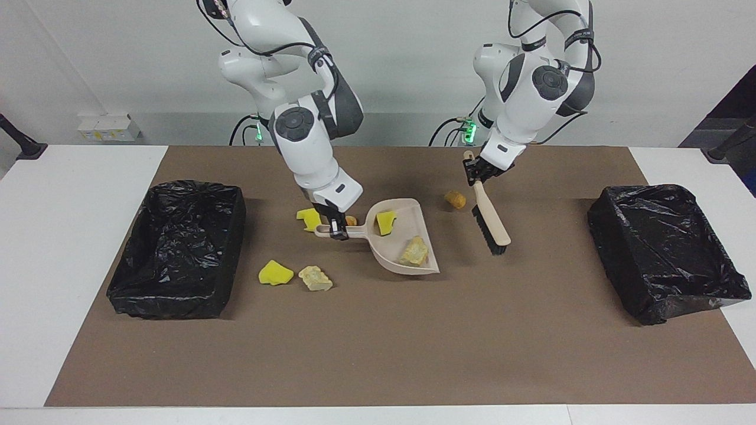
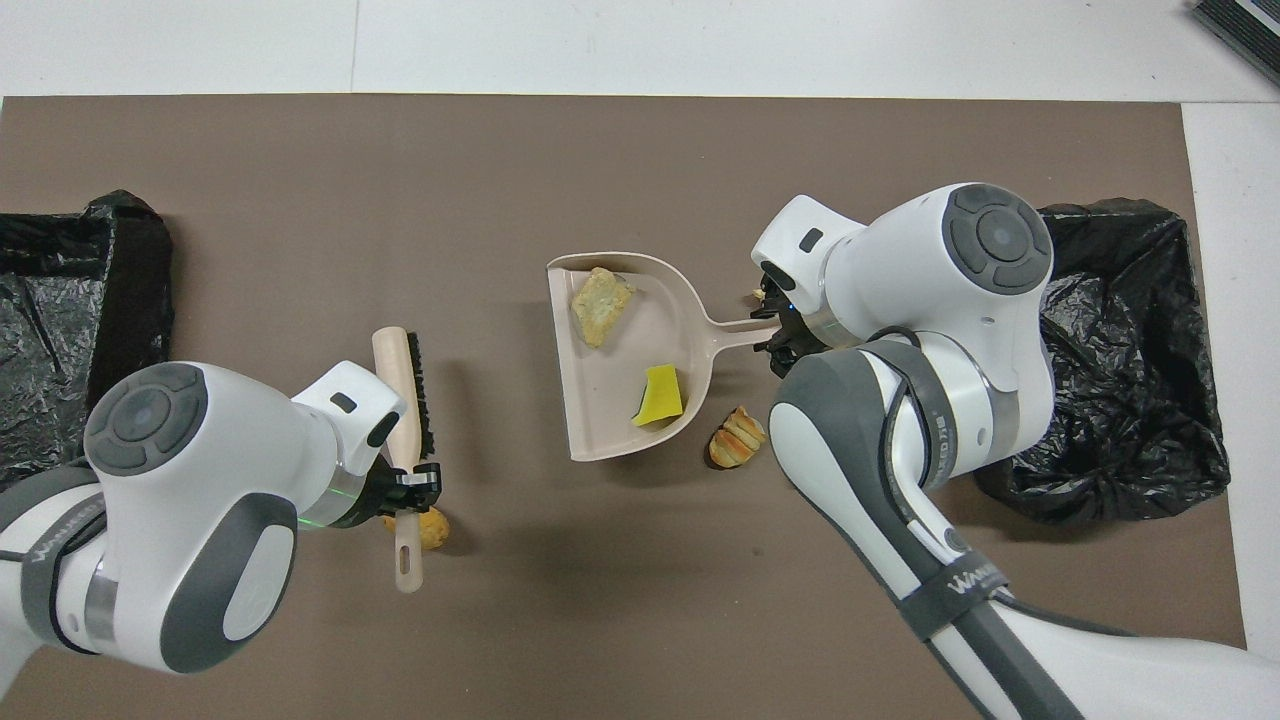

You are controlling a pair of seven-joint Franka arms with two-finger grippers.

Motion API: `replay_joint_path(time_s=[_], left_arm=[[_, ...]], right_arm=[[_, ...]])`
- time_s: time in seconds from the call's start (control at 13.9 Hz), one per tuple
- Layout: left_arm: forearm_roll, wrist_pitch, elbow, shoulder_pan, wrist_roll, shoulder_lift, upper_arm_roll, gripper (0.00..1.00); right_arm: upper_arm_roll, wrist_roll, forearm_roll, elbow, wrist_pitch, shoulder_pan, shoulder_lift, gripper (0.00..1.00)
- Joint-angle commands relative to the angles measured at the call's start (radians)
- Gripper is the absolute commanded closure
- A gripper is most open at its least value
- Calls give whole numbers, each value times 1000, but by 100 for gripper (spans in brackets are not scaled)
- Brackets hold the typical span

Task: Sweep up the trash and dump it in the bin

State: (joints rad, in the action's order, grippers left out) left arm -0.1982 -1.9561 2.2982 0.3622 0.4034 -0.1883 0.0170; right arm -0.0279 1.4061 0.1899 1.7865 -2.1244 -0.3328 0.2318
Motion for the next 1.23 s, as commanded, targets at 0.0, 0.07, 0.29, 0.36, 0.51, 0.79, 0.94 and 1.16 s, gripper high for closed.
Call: replay_joint_path(time_s=[0.0,0.07,0.29,0.36,0.51,0.79,0.94,1.16], left_arm=[[14,-4,131,-23,20,-97,5,100],[14,9,135,-35,97,-102,5,100],[57,80,124,-37,434,-103,6,100],[74,100,122,-35,543,-105,6,100],[74,155,130,-25,664,-126,9,100],[57,100,231,69,871,-189,15,100],[17,-1,283,159,836,-177,14,100],[-64,-82,280,188,674,-105,15,100]], right_arm=[[-4,-22,8,17,11,-49,-11,100],[-6,-22,0,17,15,-49,0,100],[-7,-41,-1,24,6,-61,44,100],[-7,-45,0,22,1,-64,50,100],[-9,-36,2,24,-2,-66,79,100],[-7,-53,0,27,-12,-111,90,100],[-7,-53,-1,53,-25,-117,92,100],[-7,-53,-20,71,-42,-121,86,100]])
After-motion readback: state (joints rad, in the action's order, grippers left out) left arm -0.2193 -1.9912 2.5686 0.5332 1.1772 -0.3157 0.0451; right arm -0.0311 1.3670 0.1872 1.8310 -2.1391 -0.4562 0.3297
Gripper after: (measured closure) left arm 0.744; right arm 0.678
